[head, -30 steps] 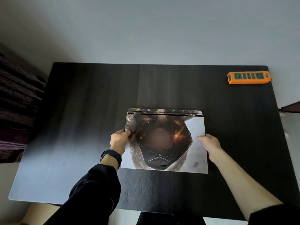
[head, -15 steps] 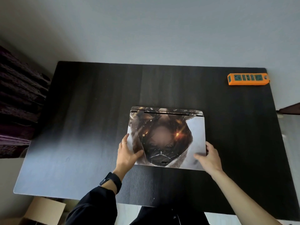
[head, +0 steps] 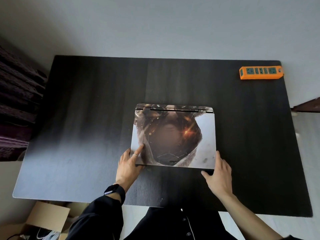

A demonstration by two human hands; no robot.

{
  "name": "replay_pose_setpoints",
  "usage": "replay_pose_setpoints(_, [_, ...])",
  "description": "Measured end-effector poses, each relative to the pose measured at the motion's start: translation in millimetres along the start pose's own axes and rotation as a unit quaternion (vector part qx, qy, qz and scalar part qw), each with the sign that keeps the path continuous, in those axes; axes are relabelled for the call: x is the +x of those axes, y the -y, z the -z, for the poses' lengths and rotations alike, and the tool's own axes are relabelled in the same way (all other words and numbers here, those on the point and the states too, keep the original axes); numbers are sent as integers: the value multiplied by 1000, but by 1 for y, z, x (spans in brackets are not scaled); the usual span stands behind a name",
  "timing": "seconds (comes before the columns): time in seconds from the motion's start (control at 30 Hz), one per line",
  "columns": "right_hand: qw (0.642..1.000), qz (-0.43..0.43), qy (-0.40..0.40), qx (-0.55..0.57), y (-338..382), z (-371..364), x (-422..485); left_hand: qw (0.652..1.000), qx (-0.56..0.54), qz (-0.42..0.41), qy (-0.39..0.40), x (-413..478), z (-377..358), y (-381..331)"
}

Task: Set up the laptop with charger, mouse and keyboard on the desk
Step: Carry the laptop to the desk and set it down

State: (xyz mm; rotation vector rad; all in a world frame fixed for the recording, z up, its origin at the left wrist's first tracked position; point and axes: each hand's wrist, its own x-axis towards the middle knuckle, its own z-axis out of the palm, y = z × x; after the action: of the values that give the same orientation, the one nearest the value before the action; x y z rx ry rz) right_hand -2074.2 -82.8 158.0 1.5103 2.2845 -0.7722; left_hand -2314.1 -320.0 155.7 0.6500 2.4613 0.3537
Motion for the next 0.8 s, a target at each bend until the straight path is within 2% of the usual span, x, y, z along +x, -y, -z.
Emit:
replay_pose_setpoints(0.5, [999, 32, -26, -27, 23, 28, 52, 999, 40, -1, -5, 49, 10, -15])
replay_pose_setpoints(0.8, [998, 38, -37, -35, 32, 39, 78, 994, 103, 22, -4, 69, 18, -37])
